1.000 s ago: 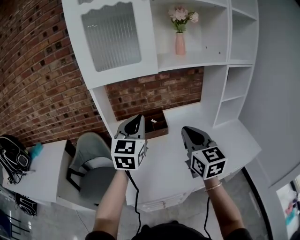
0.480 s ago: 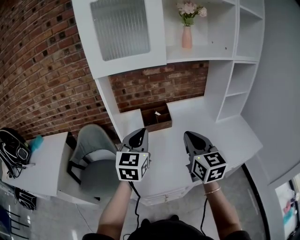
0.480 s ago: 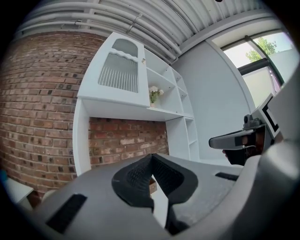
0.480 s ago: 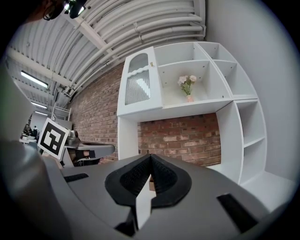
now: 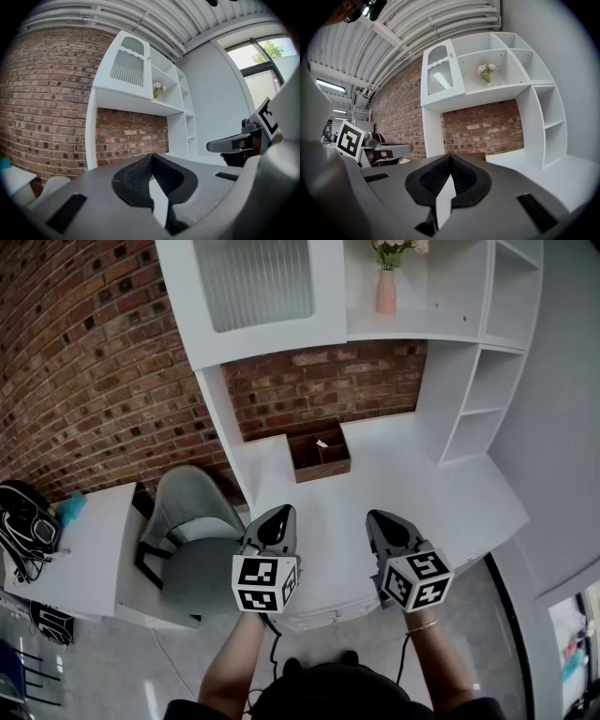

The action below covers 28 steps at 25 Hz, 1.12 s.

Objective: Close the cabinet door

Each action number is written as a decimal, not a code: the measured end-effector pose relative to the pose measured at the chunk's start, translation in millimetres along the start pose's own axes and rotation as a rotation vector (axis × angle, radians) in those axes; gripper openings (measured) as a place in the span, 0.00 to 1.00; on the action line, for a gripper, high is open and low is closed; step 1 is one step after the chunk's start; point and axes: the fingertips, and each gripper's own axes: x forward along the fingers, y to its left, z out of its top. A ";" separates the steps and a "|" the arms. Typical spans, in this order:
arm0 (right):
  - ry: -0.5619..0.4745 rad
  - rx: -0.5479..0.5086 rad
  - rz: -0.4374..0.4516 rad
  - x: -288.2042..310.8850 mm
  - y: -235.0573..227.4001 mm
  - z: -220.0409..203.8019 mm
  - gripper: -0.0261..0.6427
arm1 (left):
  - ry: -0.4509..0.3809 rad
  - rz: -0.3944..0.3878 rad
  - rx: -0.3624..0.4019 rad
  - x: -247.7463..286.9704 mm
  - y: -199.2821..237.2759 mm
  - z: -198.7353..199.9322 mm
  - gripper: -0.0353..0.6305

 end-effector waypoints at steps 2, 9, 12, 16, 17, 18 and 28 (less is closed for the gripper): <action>0.007 0.009 0.001 -0.2 3.2 -8.5 0.04 | 0.000 0.005 0.006 -5.3 0.9 -7.5 0.07; 0.020 0.055 0.004 -5.0 11.1 -35.0 0.04 | 0.030 -0.002 0.000 -16.1 -1.9 -31.4 0.07; 0.022 0.083 -0.006 -8.1 10.0 -45.1 0.04 | 0.042 0.001 0.004 -18.2 -3.8 -39.4 0.07; 0.048 0.077 -0.017 -11.0 10.8 -58.3 0.04 | 0.056 -0.008 -0.002 -18.1 -7.4 -47.9 0.07; 0.054 0.068 -0.018 -11.1 12.0 -60.6 0.04 | 0.062 -0.010 -0.003 -18.3 -8.0 -50.3 0.07; 0.058 0.060 -0.016 -11.3 13.2 -62.3 0.04 | 0.068 -0.012 -0.003 -18.7 -9.0 -52.9 0.07; 0.056 0.043 -0.016 -13.3 13.9 -64.4 0.04 | 0.090 0.006 -0.009 -25.4 -7.6 -67.8 0.07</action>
